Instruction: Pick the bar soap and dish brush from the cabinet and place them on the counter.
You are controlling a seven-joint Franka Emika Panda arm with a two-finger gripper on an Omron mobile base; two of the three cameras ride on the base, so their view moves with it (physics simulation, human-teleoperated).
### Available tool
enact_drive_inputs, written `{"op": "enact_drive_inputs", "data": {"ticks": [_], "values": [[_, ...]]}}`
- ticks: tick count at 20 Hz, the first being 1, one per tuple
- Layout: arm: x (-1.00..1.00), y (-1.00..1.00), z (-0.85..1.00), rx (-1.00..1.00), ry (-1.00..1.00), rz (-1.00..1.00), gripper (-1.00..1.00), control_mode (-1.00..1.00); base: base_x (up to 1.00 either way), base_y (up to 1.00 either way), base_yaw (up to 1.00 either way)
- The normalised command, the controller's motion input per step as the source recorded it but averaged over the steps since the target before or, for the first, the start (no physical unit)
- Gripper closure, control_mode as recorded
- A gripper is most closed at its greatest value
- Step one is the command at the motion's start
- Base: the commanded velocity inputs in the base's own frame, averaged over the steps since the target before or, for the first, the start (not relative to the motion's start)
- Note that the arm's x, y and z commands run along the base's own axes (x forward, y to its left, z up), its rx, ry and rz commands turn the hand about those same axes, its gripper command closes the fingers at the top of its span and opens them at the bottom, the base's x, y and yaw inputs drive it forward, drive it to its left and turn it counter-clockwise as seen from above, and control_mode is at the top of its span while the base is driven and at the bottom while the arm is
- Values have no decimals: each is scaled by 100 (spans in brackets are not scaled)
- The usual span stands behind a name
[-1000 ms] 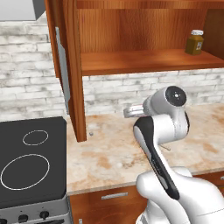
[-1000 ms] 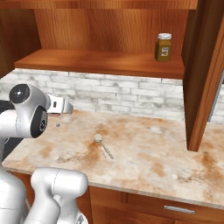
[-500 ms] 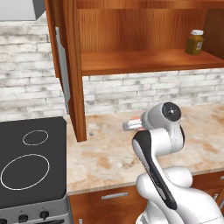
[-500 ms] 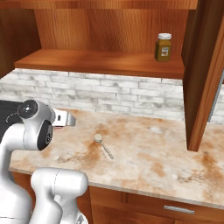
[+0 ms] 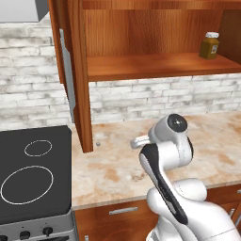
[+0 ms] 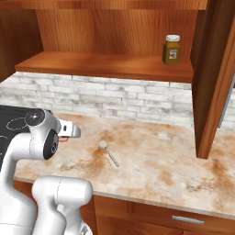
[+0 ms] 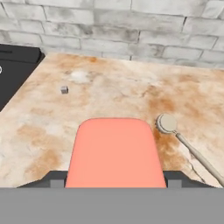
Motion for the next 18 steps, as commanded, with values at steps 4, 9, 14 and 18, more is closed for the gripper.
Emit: {"op": "enact_drive_inputs", "data": {"ticks": [4,9,14,18], "values": [[30,-7,-51,0,-4,2,100,-100,0,0,0],[37,-5,-35,0,-8,1,100,-100,0,0,0],[26,-1,-35,0,-9,1,100,-100,0,0,0],[15,-2,-38,1,-9,1,100,-100,0,0,0]]}}
